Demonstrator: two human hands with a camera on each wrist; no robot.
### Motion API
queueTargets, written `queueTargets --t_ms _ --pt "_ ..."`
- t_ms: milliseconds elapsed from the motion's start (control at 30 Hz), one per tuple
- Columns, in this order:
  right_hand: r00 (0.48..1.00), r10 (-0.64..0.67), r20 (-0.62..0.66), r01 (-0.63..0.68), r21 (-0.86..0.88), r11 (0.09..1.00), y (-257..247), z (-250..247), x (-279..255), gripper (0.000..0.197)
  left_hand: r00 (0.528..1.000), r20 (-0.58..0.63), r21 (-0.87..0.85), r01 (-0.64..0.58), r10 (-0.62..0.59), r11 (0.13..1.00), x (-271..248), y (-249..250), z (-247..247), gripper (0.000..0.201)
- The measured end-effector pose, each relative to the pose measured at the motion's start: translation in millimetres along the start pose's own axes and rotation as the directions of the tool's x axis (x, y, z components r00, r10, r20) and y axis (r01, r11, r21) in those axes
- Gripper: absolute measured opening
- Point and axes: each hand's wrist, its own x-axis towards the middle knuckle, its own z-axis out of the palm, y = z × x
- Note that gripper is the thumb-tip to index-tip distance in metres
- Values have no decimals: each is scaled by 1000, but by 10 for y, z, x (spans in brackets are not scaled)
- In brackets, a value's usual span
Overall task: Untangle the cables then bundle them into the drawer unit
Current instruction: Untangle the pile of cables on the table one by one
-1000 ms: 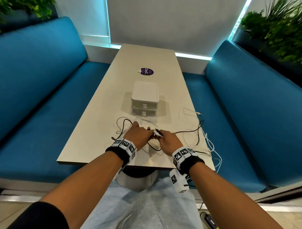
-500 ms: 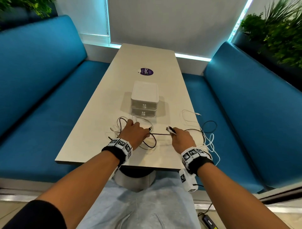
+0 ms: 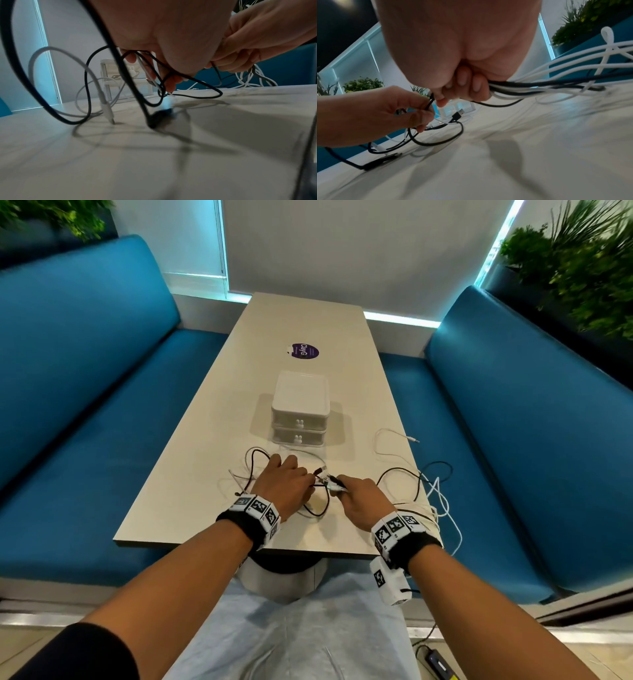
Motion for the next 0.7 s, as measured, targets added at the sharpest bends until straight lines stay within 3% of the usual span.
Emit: queueTargets --t_ms 167,267,367,567,700 --pt "999 27 23 -28 56 998 86 -78 -15 16 999 -54 -20 -2 1 1000 -16 6 -60 26" --pt "999 29 12 -30 89 996 107 -93 -23 17 1000 -7 -12 0 0 1000 -43 -5 -67 20" --pt "999 40 33 -42 75 996 129 -101 -36 18 998 52 -11 22 -21 1000 -69 -36 -44 29" --pt "992 111 59 -116 85 990 201 -172 -85 18 992 122 -41 23 -18 999 -99 -57 -20 67" --pt "983 176 51 -181 99 979 288 -256 -117 19 994 105 -98 42 -32 994 -72 -75 -4 62"
